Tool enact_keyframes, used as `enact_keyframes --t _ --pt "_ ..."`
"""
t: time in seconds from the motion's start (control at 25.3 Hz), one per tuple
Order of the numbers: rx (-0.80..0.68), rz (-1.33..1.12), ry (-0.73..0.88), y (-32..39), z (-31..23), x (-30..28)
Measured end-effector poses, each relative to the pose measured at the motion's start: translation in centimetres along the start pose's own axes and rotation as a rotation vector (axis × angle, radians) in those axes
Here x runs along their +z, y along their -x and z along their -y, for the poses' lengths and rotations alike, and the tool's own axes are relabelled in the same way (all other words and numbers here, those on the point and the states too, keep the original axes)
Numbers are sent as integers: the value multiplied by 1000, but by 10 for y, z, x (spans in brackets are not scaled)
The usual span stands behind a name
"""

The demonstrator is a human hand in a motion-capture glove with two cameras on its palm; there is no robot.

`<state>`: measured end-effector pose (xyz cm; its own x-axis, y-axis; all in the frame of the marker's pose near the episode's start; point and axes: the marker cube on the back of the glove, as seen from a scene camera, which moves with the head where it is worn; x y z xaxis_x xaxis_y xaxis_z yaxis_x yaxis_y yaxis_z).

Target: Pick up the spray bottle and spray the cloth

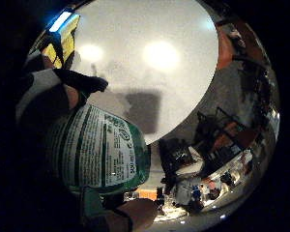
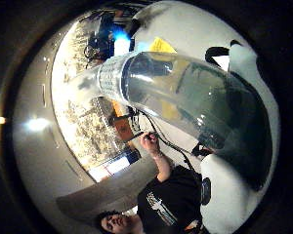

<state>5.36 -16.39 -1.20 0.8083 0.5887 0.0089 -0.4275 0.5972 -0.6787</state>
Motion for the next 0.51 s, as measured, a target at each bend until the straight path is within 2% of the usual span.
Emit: enact_keyframes --t 0.51 --pt "27 -21 12 -2 1 2"
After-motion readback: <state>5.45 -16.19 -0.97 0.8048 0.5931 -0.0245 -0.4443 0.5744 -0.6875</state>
